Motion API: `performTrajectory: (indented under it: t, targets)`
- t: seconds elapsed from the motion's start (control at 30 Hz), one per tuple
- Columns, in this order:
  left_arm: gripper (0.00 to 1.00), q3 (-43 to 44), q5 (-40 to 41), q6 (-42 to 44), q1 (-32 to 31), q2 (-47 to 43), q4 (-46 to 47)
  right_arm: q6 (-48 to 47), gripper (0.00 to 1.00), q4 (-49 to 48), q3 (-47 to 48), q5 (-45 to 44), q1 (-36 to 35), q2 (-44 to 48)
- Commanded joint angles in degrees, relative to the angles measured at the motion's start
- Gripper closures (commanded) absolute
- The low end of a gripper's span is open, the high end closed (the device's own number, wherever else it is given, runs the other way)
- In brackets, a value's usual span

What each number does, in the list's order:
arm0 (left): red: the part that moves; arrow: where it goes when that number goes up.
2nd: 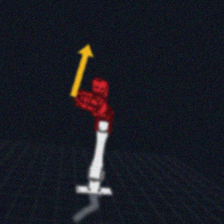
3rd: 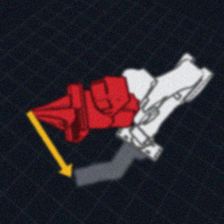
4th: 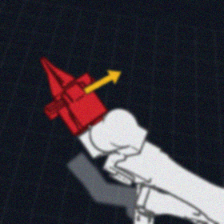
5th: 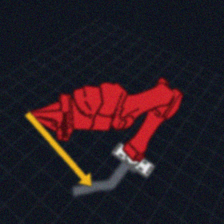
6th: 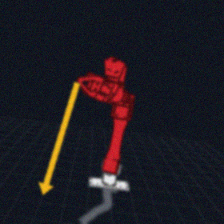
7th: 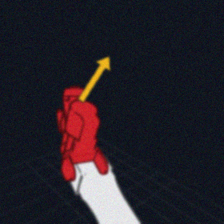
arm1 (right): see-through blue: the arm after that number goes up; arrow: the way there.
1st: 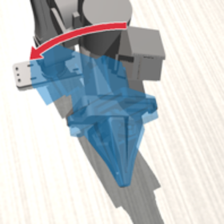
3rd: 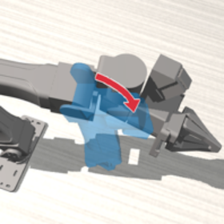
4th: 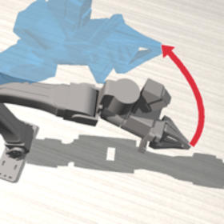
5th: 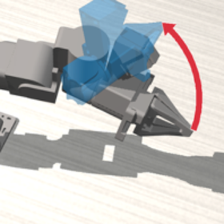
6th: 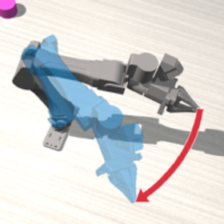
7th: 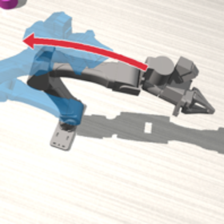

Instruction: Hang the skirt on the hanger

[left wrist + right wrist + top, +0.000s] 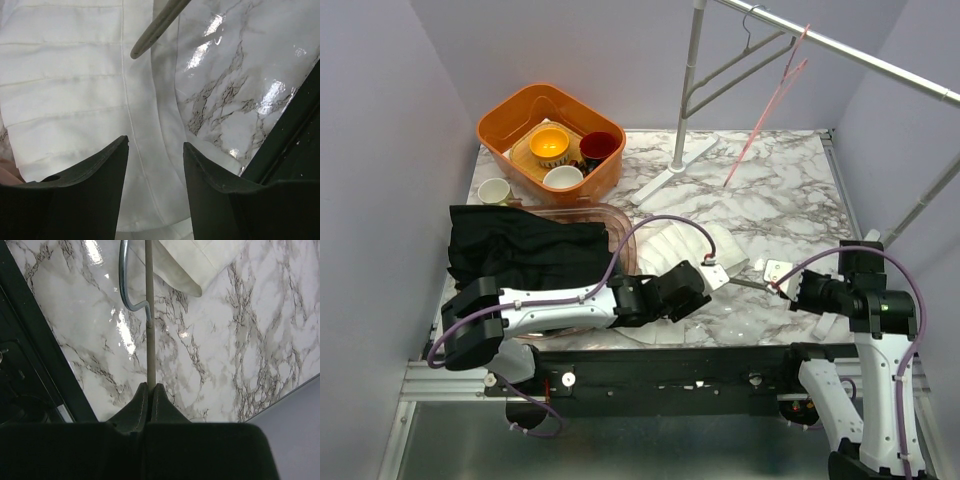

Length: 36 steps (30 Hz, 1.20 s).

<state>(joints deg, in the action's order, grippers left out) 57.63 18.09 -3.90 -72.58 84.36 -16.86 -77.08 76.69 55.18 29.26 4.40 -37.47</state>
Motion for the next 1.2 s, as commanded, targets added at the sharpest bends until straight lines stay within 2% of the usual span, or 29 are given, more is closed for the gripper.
performTrajectory:
  t: [0.0,0.27,0.4,0.7,0.93,1.17]
  targets:
    - [0.4,1.3,4.8,-0.2,-1.1,3.3,-1.2,-0.1,0.99,10.8,-1.2,-3.1,-0.4,2.5]
    - [0.37,2.6,6.2,-2.5,-1.0,4.5,-0.5,0.1,0.99,10.8,-2.9,-7.6,-0.5,4.5]
    - [0.31,2.0,5.7,-3.3,-1.0,4.0,-0.1,-1.8,0.99,10.7,-4.2,-8.7,-0.5,4.3]
    - [0.25,3.6,4.8,-3.7,0.1,6.6,3.1,-3.5,0.99,2.7,-6.8,-11.1,-0.5,4.9]
    - [0.23,5.0,4.6,2.5,0.5,12.0,10.0,-4.0,0.99,2.5,-2.8,-6.2,-0.6,4.5]
    - [0.23,3.0,13.3,9.0,0.4,15.7,16.5,-1.8,0.99,3.5,-1.8,-4.4,-0.5,4.9]
